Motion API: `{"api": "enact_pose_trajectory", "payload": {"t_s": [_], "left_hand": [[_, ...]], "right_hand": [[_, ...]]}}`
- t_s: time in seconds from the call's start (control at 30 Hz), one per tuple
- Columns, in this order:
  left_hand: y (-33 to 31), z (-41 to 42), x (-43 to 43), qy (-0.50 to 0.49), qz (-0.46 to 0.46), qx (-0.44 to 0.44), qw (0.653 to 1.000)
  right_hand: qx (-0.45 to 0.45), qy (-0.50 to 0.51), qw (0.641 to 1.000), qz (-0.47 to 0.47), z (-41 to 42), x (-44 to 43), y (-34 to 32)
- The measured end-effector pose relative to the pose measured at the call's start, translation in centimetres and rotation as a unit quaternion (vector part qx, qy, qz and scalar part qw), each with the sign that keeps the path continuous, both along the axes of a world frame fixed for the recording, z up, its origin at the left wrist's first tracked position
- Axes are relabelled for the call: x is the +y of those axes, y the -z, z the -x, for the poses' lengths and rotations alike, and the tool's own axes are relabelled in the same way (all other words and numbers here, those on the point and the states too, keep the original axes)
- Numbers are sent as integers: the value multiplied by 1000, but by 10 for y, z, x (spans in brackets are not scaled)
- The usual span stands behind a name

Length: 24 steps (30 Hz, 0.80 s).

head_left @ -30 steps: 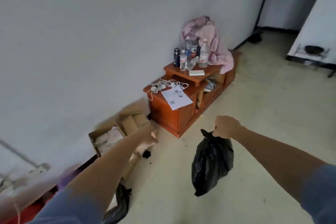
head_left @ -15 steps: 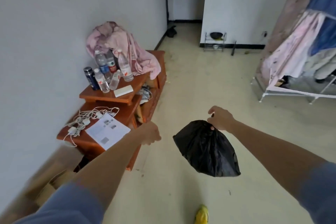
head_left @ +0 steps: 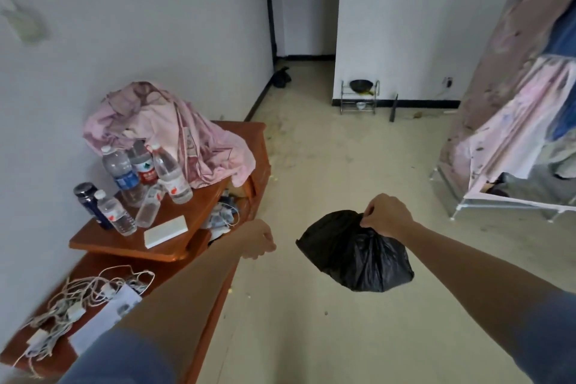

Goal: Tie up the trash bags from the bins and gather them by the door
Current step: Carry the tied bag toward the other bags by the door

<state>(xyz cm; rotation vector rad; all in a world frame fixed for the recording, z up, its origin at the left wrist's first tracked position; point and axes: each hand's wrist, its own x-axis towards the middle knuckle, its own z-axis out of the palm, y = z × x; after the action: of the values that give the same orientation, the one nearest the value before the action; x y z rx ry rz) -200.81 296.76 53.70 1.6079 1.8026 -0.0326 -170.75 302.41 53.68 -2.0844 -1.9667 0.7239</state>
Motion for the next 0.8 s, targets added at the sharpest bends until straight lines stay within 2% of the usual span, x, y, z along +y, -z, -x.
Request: {"api": "enact_pose_trajectory", "payload": {"t_s": [0.27,0.43,0.53,0.8], "left_hand": [[16,10,236,38,-8,-8,999],[-15,9,398,70,-52,14,996],[-30,-2,483,84,-42,13,996],[-17,-38,714,84,-49,10,995]], "right_hand": [[3,25,998,-49,5,218,0],[17,63,996,-66,-4,355,-24],[30,80,994,-70,-14,430,-32],[70,70,993,-65,-36,665,-10]]}}
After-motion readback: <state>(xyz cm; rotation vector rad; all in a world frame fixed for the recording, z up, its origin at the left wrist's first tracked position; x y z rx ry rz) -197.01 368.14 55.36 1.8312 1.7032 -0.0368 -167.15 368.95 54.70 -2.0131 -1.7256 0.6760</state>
